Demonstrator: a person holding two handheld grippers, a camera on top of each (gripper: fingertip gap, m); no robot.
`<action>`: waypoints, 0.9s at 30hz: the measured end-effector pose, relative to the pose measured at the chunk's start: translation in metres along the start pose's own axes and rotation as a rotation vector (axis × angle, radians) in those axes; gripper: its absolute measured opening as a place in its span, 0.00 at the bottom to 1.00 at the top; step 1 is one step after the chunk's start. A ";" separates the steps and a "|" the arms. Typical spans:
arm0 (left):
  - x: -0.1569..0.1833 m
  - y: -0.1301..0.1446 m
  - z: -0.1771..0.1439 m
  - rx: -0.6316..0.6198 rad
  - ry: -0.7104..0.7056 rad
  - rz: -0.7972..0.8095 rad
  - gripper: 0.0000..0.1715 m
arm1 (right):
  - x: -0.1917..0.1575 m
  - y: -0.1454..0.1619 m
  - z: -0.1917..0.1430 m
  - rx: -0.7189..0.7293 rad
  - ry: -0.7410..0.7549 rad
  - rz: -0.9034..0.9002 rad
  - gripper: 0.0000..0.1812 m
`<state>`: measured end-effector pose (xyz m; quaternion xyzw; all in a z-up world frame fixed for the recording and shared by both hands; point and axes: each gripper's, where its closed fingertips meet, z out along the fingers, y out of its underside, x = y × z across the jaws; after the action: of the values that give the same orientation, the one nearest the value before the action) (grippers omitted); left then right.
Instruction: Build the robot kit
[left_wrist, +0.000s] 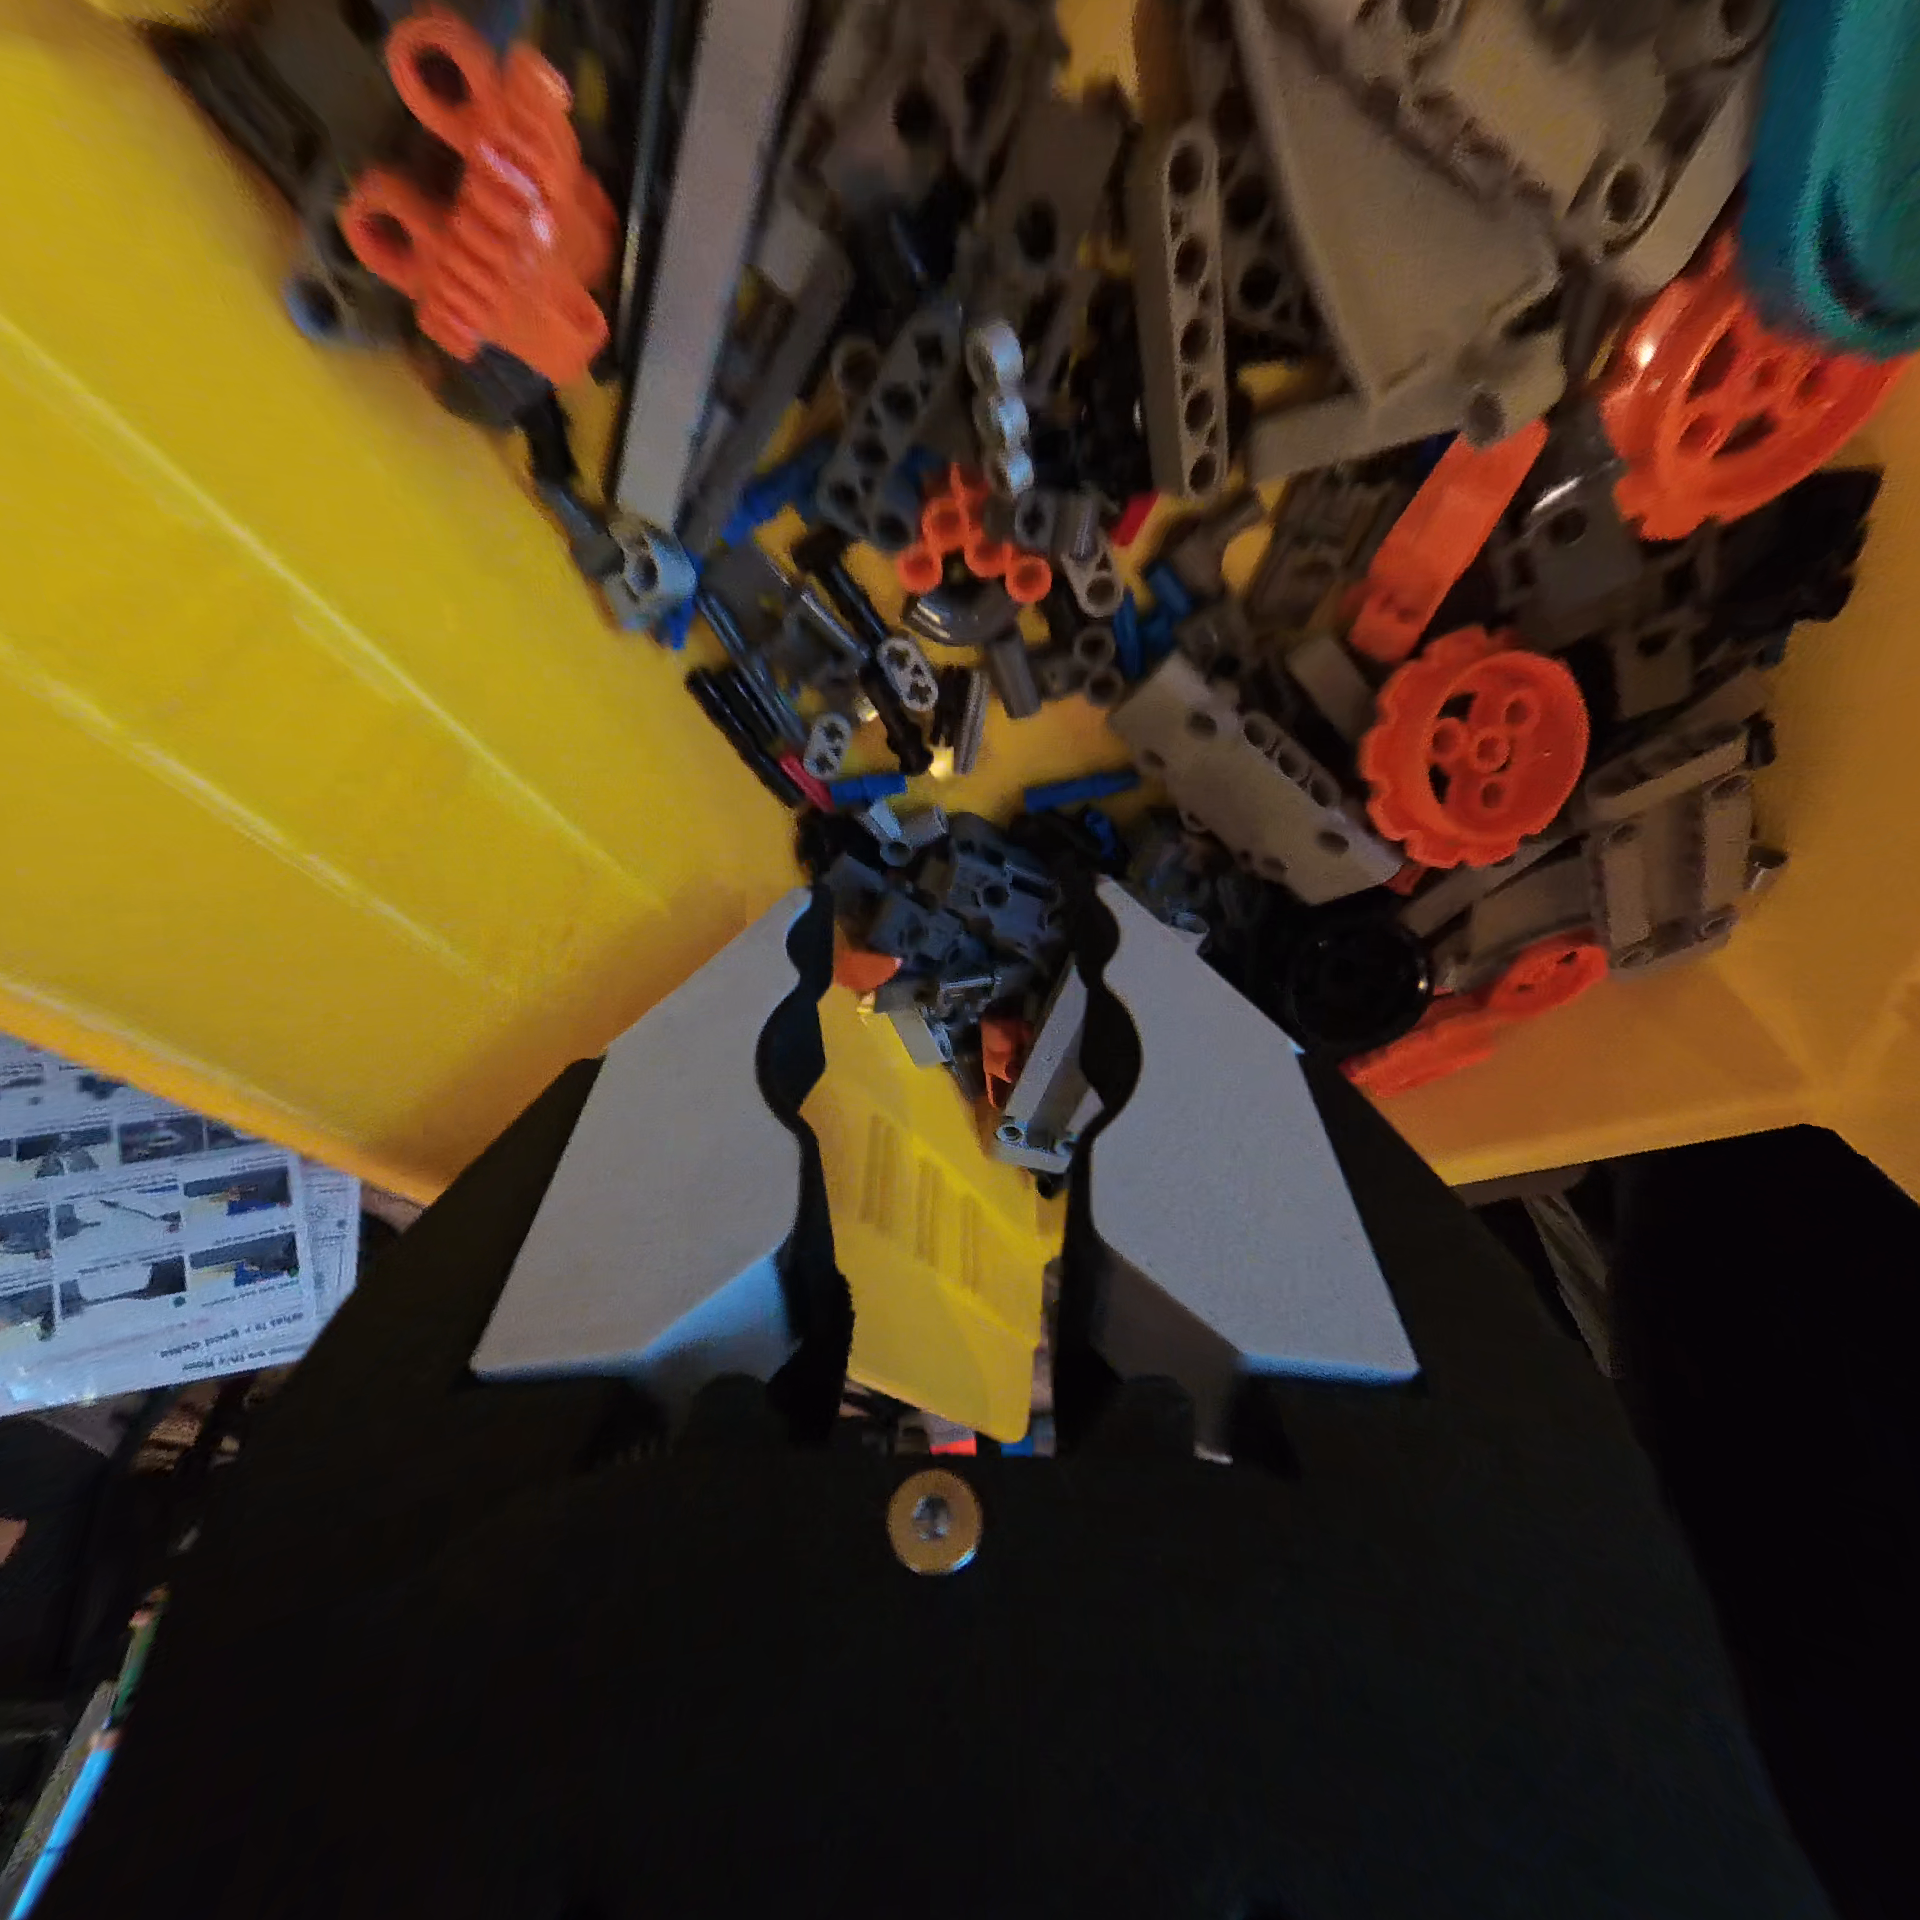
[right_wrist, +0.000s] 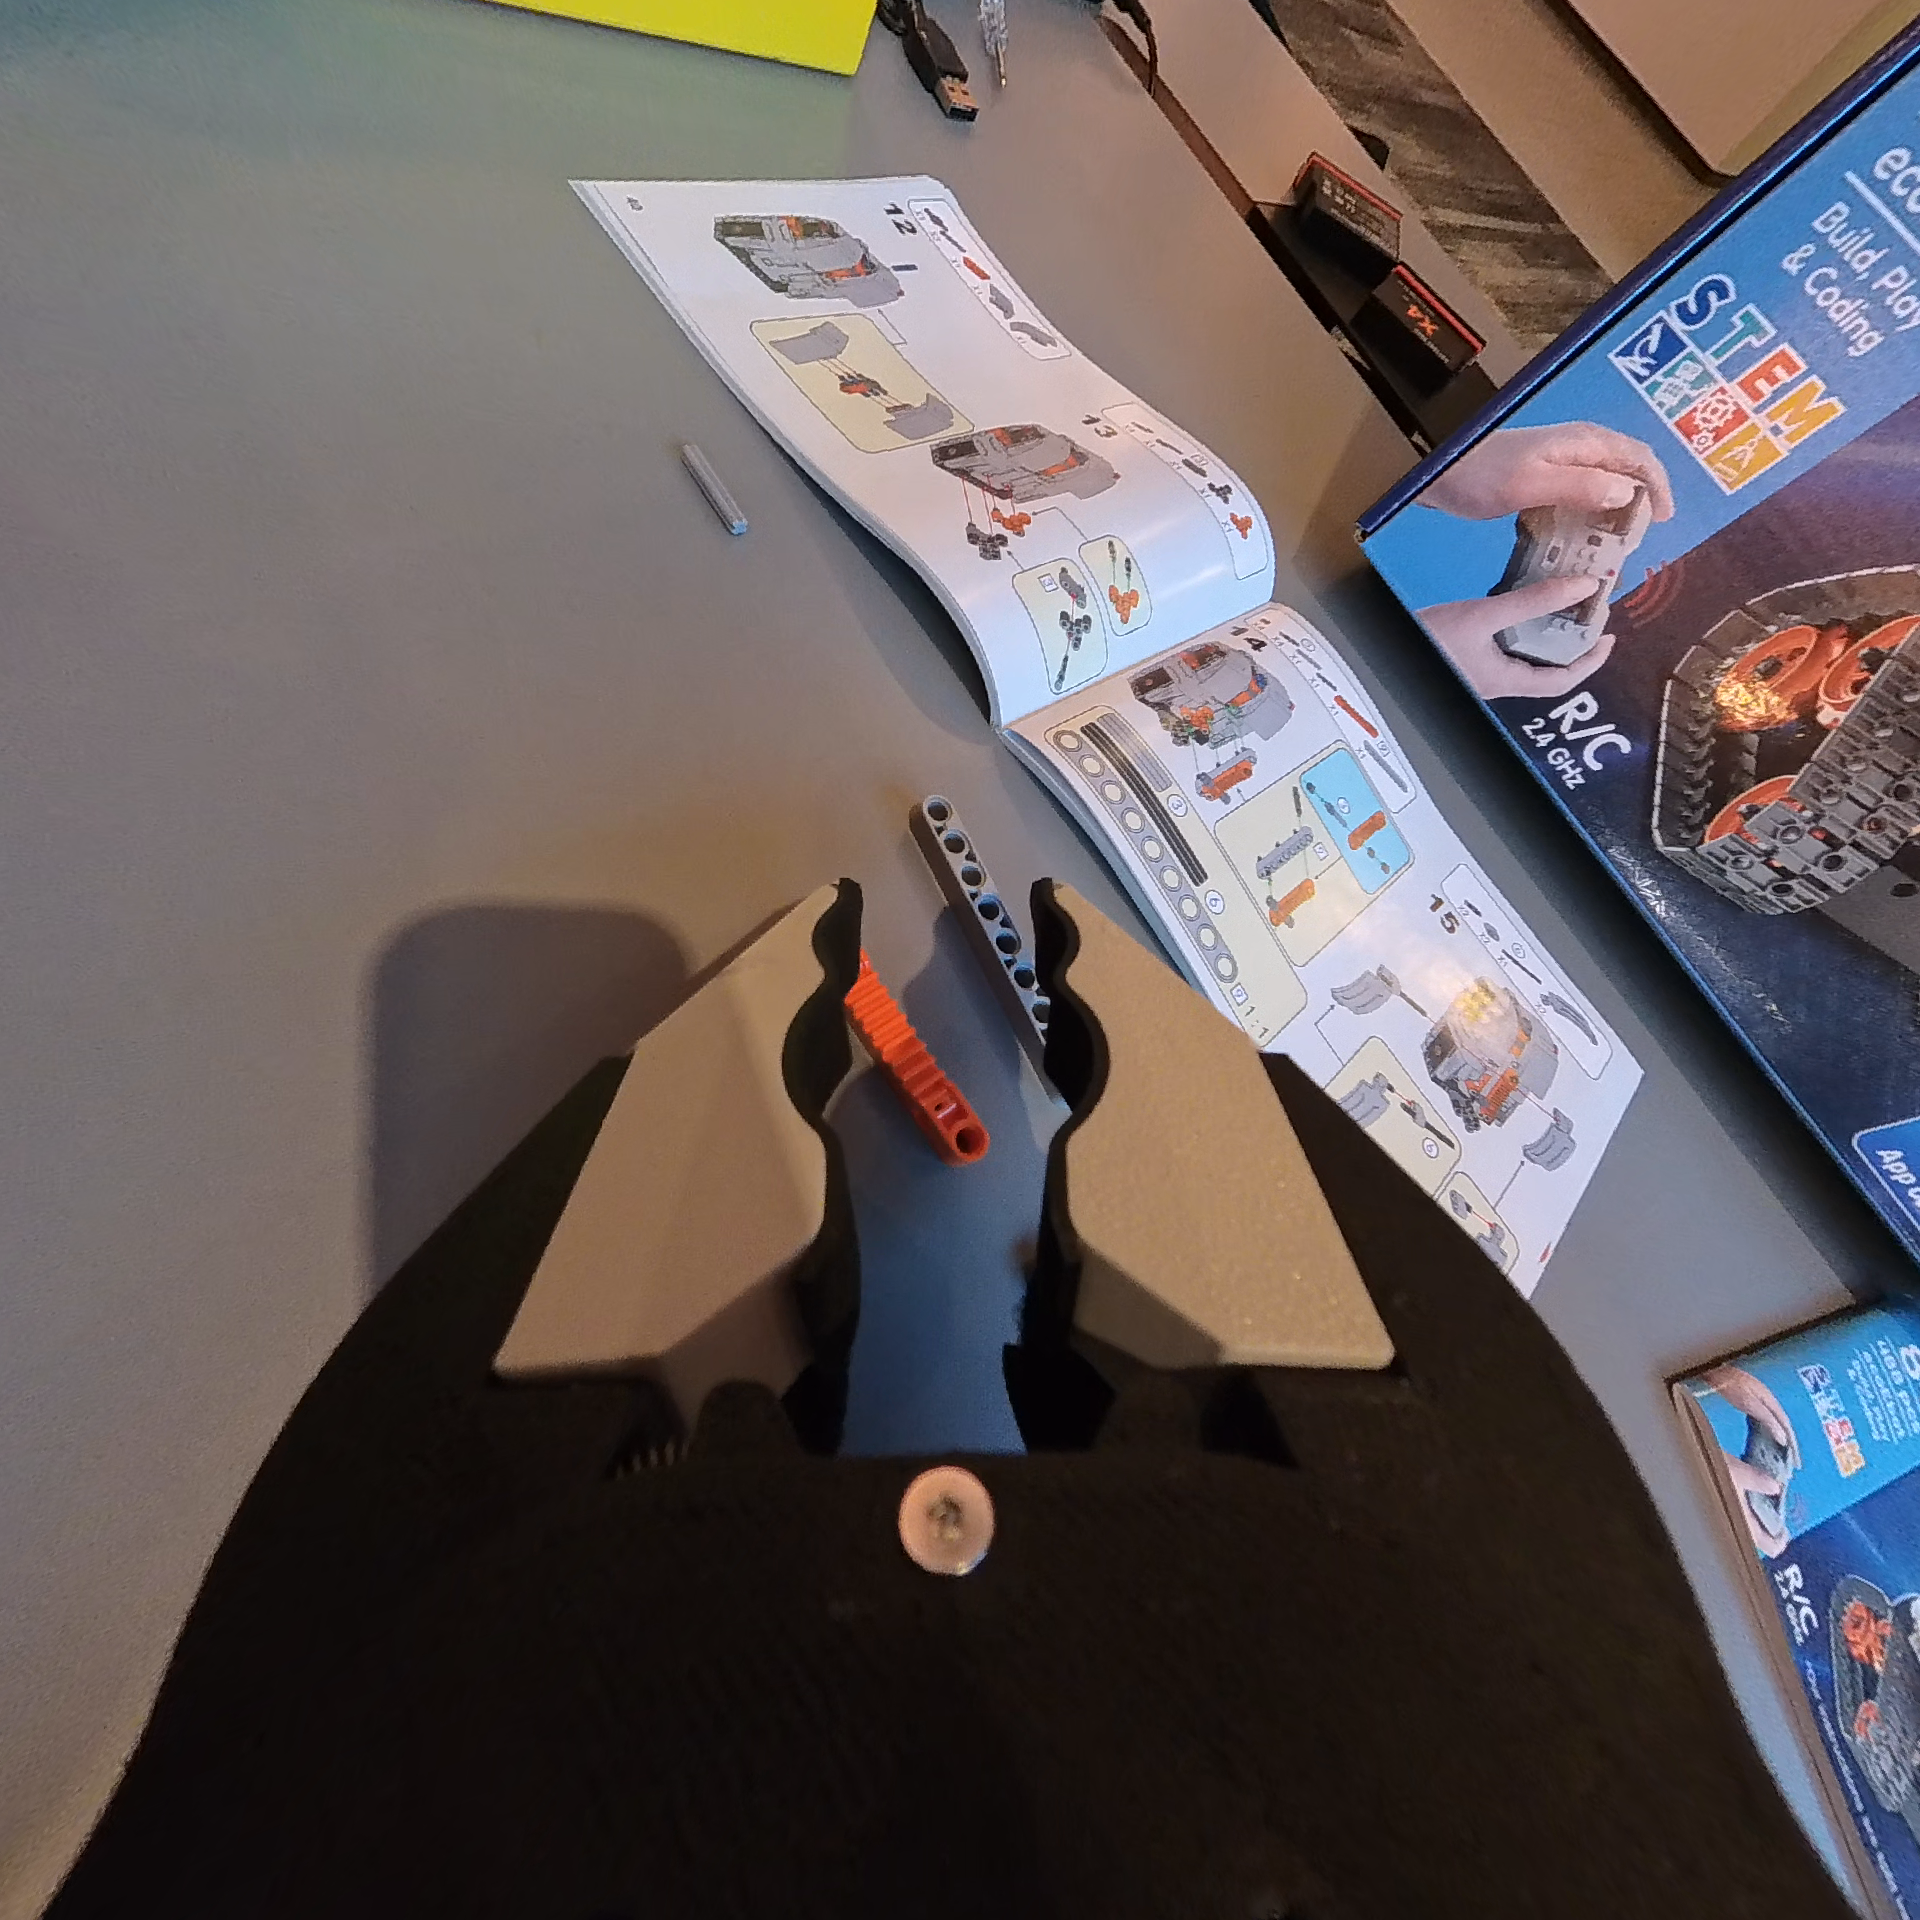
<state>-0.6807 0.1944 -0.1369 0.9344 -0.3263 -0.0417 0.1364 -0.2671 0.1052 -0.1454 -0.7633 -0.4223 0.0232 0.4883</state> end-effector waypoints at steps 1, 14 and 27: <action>0.002 0.002 0.003 -0.004 0.007 -0.001 0.26 | 0.000 0.000 0.000 0.000 0.000 -0.001 0.17; 0.019 0.011 0.028 -0.039 0.101 0.031 0.10 | -0.001 0.000 0.000 0.001 -0.003 -0.009 0.17; 0.011 -0.032 -0.006 0.126 0.103 0.066 0.10 | 0.000 0.002 0.001 -0.011 0.007 -0.017 0.16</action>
<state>-0.6522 0.2131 -0.1397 0.9309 -0.3513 0.0313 0.0954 -0.2667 0.1057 -0.1474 -0.7623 -0.4273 0.0139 0.4859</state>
